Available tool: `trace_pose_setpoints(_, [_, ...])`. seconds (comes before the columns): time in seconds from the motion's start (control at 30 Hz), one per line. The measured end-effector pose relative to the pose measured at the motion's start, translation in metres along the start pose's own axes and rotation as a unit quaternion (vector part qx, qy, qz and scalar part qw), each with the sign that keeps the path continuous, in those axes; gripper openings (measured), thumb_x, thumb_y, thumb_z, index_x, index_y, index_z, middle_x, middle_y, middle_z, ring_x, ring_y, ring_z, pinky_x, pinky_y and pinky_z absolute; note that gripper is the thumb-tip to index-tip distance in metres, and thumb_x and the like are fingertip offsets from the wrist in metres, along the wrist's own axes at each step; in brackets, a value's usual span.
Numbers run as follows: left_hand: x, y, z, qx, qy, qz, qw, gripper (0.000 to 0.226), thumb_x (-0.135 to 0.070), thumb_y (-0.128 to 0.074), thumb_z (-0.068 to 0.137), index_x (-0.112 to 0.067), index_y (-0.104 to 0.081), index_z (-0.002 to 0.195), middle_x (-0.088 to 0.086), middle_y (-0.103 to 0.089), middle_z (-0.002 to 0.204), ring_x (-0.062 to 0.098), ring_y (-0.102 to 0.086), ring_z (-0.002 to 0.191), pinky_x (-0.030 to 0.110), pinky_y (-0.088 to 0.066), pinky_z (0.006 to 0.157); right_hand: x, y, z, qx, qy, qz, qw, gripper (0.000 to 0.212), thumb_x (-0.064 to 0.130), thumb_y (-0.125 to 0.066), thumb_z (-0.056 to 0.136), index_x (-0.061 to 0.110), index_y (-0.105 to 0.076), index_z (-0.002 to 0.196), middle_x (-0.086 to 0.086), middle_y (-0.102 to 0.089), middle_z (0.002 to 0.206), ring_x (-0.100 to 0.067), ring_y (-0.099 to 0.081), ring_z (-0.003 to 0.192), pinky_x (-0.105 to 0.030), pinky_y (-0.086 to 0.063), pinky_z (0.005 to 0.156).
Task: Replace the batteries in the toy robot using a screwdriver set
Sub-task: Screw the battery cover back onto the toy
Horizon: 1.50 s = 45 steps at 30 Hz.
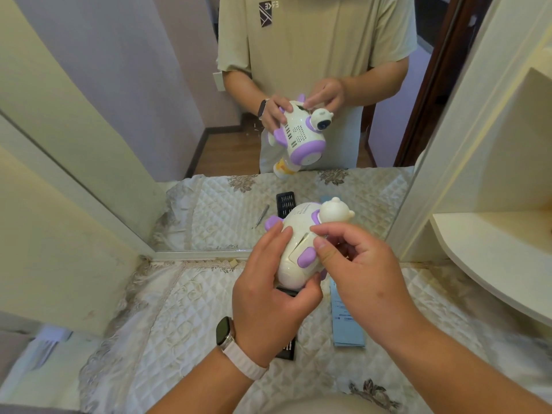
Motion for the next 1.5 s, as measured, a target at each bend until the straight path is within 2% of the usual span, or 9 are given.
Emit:
trace_pose_setpoints(0.13, [-0.002,-0.001,-0.001,-0.019,-0.011,0.003,1.0,0.062,-0.029,-0.075,0.072,-0.006,-0.061,0.127,0.007,-0.057,0.138,0.01,-0.053,0.129,0.024,-0.051,0.095,-0.006,-0.004,-0.005,-0.055,-0.066,0.069,0.994,0.031,0.027,-0.077,0.078,0.033,-0.057,0.101,0.003,-0.058,0.095,-0.009,-0.06,0.075,-0.031,-0.055,0.074])
trace_pose_setpoints(0.33, [-0.005,0.0,0.0,-0.051,-0.035,0.0,0.998,0.061,-0.025,-0.075,0.074,-0.002,-0.058,0.128,0.011,-0.056,0.138,0.017,-0.053,0.131,0.024,-0.048,0.1,-0.02,-0.011,-0.006,-0.006,-0.212,0.19,0.959,0.102,0.063,-0.086,0.045,0.035,-0.041,0.132,0.004,-0.055,0.128,-0.016,-0.06,0.114,-0.041,-0.052,0.095])
trace_pose_setpoints(0.47, [-0.007,-0.003,-0.001,-0.046,-0.042,-0.025,0.998,0.063,-0.021,-0.075,0.074,-0.005,-0.052,0.131,0.012,-0.051,0.142,0.021,-0.048,0.135,0.028,-0.043,0.106,-0.014,-0.016,-0.005,0.077,-0.214,0.335,0.914,0.079,0.034,-0.079,0.063,0.036,-0.043,0.133,-0.012,-0.068,0.118,-0.023,-0.07,0.102,-0.036,-0.058,0.073])
trace_pose_setpoints(0.63, [-0.004,-0.003,-0.002,0.029,-0.014,-0.112,0.993,0.06,-0.025,-0.07,0.076,-0.018,-0.046,0.131,0.012,-0.037,0.152,0.027,-0.036,0.143,0.051,-0.039,0.11,-0.013,-0.007,0.001,0.054,-0.144,0.334,0.93,0.077,0.023,-0.077,0.063,0.041,-0.044,0.13,-0.002,-0.071,0.108,-0.021,-0.071,0.096,-0.034,-0.058,0.065])
trace_pose_setpoints(0.73, [-0.005,-0.001,0.005,0.051,0.077,-0.213,0.973,0.045,-0.037,-0.066,0.082,-0.022,-0.053,0.123,0.002,-0.037,0.152,0.018,-0.04,0.14,0.046,-0.042,0.107,-0.016,-0.003,0.003,0.05,-0.114,0.286,0.95,0.092,0.018,-0.079,0.066,0.038,-0.032,0.142,0.006,-0.072,0.102,-0.015,-0.071,0.096,-0.03,-0.057,0.063])
trace_pose_setpoints(0.9, [0.001,-0.002,0.024,0.143,0.177,-0.248,0.942,0.056,-0.037,-0.063,0.081,-0.028,-0.049,0.135,0.01,-0.058,0.13,0.025,-0.064,0.109,0.043,-0.056,0.088,-0.028,-0.001,0.005,0.048,-0.076,0.2,0.976,0.107,0.031,-0.084,0.061,0.041,-0.021,0.147,0.005,-0.068,0.118,-0.021,-0.066,0.11,-0.042,-0.057,0.081])
trace_pose_setpoints(1.07, [0.003,-0.003,0.028,0.217,0.169,-0.228,0.934,0.055,-0.036,-0.059,0.088,-0.034,-0.045,0.141,0.004,-0.045,0.149,0.026,-0.062,0.117,0.044,-0.054,0.095,-0.03,0.009,0.009,0.054,-0.066,0.193,0.978,0.098,0.018,-0.079,0.065,0.038,-0.025,0.145,0.016,-0.069,0.102,-0.015,-0.068,0.101,-0.025,-0.056,0.063])
trace_pose_setpoints(1.3, [-0.001,-0.008,0.018,0.183,0.145,-0.231,0.944,0.049,-0.034,-0.059,0.089,-0.041,-0.049,0.137,-0.016,-0.036,0.154,0.029,-0.043,0.138,0.048,-0.045,0.107,-0.028,0.018,0.011,0.061,-0.039,0.136,0.988,0.106,0.027,-0.085,0.059,0.038,-0.024,0.144,0.029,-0.065,0.101,-0.009,-0.066,0.103,-0.04,-0.054,0.09])
trace_pose_setpoints(1.5, [-0.004,-0.011,0.014,0.168,0.164,-0.244,0.941,0.05,-0.033,-0.062,0.086,-0.039,-0.051,0.134,-0.011,-0.038,0.153,0.026,-0.054,0.128,0.048,-0.05,0.102,-0.026,0.021,0.01,0.078,-0.049,0.143,0.985,0.104,0.02,-0.08,0.061,0.036,-0.024,0.147,0.03,-0.065,0.094,-0.008,-0.066,0.102,-0.029,-0.057,0.081])
Point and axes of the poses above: each hand's wrist, its own z-axis towards the middle knuckle, its own y-axis out of the back of the hand, x = y × z, the point moved 3 cm from there along z, towards the middle knuckle
